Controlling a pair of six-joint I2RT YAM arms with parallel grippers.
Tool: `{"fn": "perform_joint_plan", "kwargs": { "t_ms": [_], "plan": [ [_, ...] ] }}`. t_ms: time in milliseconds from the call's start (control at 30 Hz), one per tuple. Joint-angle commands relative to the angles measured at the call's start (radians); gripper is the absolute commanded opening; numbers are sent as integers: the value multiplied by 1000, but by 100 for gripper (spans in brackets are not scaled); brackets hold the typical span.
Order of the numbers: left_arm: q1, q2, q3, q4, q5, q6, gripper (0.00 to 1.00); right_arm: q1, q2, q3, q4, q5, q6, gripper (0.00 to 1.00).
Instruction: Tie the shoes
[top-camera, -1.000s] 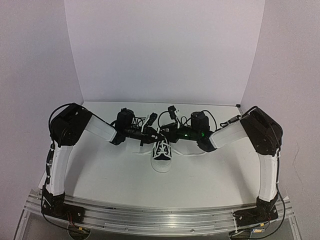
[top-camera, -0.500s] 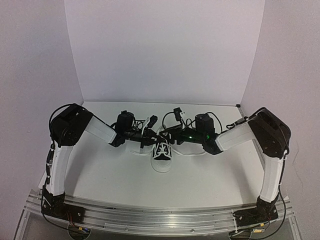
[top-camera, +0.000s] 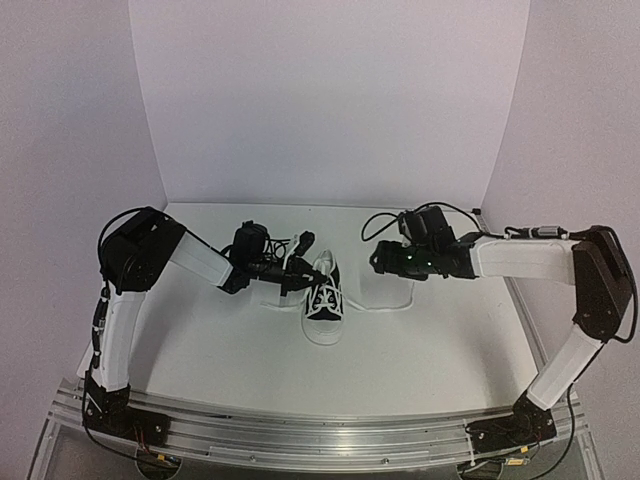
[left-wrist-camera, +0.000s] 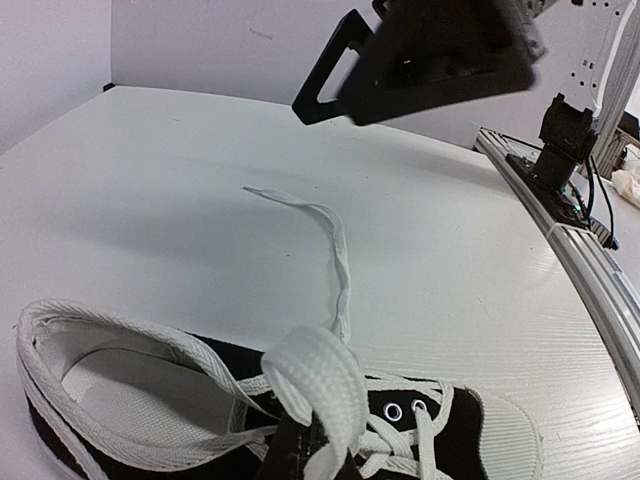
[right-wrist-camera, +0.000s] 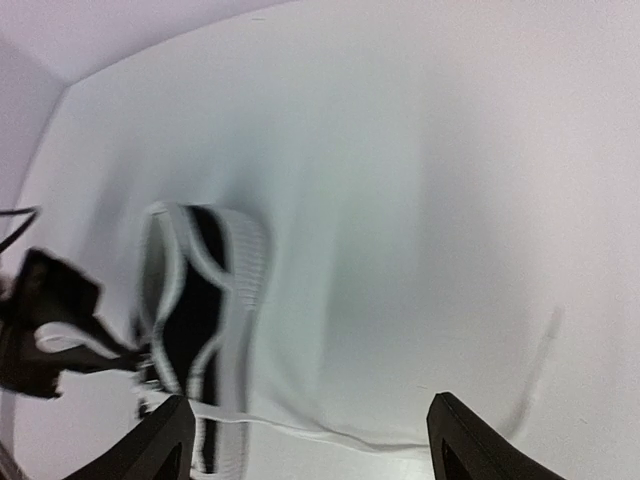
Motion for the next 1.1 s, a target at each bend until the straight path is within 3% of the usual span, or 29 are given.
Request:
{"fn": "perform_joint_plan", "kwargs": {
  "t_ms": [0, 133, 433, 533, 633, 667, 767, 1067],
  "plan": [
    [-3, -53, 7, -13, -7, 26, 0, -78, 54, 72, -481, 209, 197, 77],
    [-4, -56, 8, -17, -6, 32, 0, -108, 151, 130, -538, 191, 218, 75],
    [-4, -65, 9, -23, -5, 39, 0, -116, 306, 228, -536, 62, 212, 47],
    [-4, -67, 8, -24, -3, 38, 0, -116, 335, 233, -530, 48, 203, 32],
    [-4, -70, 11, -29, -4, 38, 0, -126, 356, 241, -517, 27, 189, 4],
    [-5, -72, 11, -33, -5, 39, 0, -133, 359, 249, -514, 24, 181, 0],
    [-4, -76, 12, -43, -4, 50, 0, -143, 366, 334, -513, 37, 101, 0],
    [-15, -95, 1, -65, -8, 113, 0, -47, 478, 879, -470, -126, -141, 0]
  ]
}}
